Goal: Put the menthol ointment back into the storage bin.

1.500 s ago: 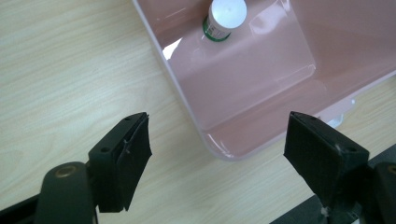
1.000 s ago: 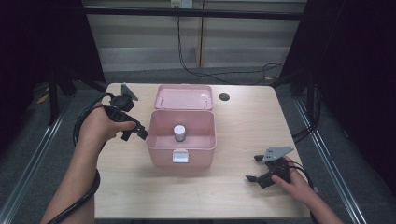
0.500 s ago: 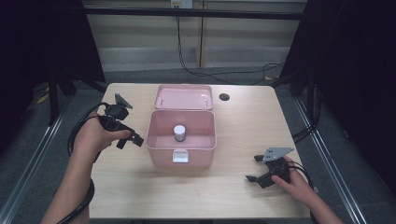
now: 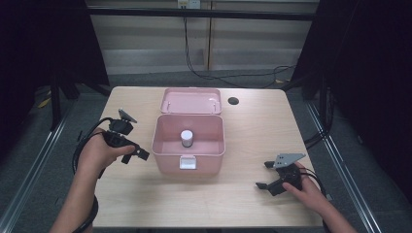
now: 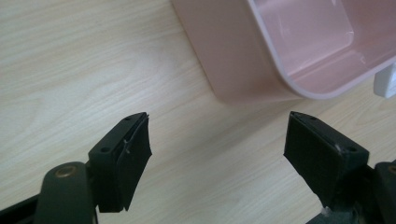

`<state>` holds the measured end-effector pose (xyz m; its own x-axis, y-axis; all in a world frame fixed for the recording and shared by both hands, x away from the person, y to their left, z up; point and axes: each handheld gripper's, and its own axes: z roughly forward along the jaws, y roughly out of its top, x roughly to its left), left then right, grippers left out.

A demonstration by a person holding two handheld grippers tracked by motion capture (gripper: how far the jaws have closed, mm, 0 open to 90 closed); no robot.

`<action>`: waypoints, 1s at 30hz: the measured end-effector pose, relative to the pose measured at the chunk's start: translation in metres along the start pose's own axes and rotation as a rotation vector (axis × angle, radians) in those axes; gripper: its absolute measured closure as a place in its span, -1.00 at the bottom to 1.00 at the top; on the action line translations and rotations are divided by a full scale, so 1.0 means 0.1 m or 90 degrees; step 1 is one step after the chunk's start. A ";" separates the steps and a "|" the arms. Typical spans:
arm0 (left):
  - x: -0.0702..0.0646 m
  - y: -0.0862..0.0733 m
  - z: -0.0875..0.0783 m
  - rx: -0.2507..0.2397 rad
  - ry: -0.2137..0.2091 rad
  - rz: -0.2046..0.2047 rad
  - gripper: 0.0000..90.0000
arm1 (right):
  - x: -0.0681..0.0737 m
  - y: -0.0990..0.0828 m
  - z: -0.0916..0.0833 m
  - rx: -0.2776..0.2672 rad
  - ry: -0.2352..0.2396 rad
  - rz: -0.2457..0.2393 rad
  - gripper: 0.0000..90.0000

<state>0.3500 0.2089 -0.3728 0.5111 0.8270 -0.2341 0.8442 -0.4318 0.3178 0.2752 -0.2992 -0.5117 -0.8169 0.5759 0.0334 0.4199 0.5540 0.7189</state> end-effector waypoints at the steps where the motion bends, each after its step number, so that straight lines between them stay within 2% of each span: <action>1: 0.01 -0.01 0.02 0.000 0.001 0.000 -0.51 | 0.00 0.00 0.00 0.000 0.000 0.000 -0.78; 11: 0.06 -0.16 0.28 -0.015 -0.018 0.008 -0.51 | 0.00 0.00 0.00 0.000 -0.002 0.001 -0.78; 16: 0.07 -0.23 0.40 -0.037 -0.023 0.017 -0.51 | 0.00 0.00 0.00 0.000 -0.002 0.002 -0.78; 21: 0.08 -0.30 0.52 -0.038 -0.032 0.022 -0.52 | 0.00 0.00 0.00 0.000 -0.001 0.001 -0.78; 26: 0.08 -0.39 0.67 -0.069 -0.031 0.043 -0.52 | 0.00 0.00 0.00 0.000 -0.001 0.001 -0.78; 30: 0.08 -0.46 0.77 -0.062 -0.031 0.044 -0.52 | 0.00 0.00 0.00 0.000 -0.001 0.001 -0.78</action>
<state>0.3281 0.2077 -0.4602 0.5766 0.7771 -0.2523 0.7884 -0.4482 0.4214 0.2751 -0.2990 -0.5117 -0.8156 0.5777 0.0328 0.4208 0.5533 0.7189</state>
